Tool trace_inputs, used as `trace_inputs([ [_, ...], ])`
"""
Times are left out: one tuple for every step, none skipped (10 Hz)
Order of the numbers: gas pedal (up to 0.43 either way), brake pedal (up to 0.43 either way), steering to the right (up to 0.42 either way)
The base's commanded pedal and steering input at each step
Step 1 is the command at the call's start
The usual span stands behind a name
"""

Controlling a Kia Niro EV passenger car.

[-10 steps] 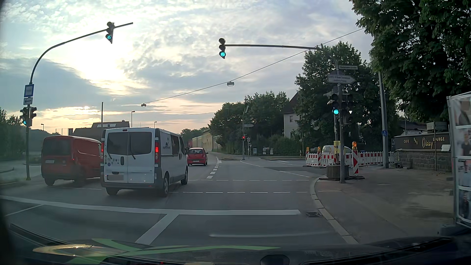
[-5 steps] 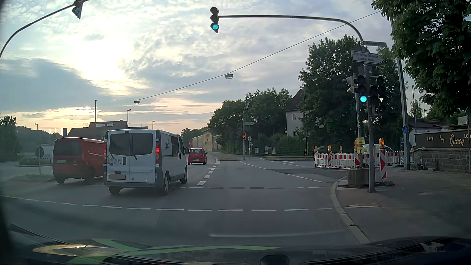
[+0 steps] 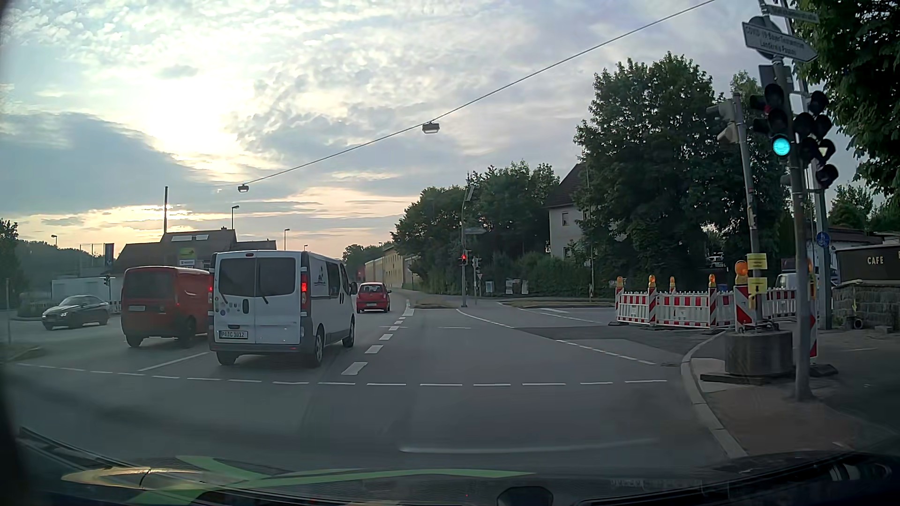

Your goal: Follow the waypoints while adhering to traffic rules and regulations

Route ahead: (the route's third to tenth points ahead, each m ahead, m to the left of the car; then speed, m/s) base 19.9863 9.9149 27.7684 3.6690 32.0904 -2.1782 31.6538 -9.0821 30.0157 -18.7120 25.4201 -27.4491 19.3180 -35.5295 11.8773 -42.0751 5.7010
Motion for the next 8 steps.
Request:
trace_inputs([
  [0.0,0.0,-0.001],
  [0.0,0.0,-0.001],
  [0.0,0.0,0.0],
  [0.0,0.0,0.001],
  [0.0,0.018,0.005],
  [0.0,0.043,0.008],
  [0.0,0.067,0.01],
  [0.0,0.079,0.009],
])
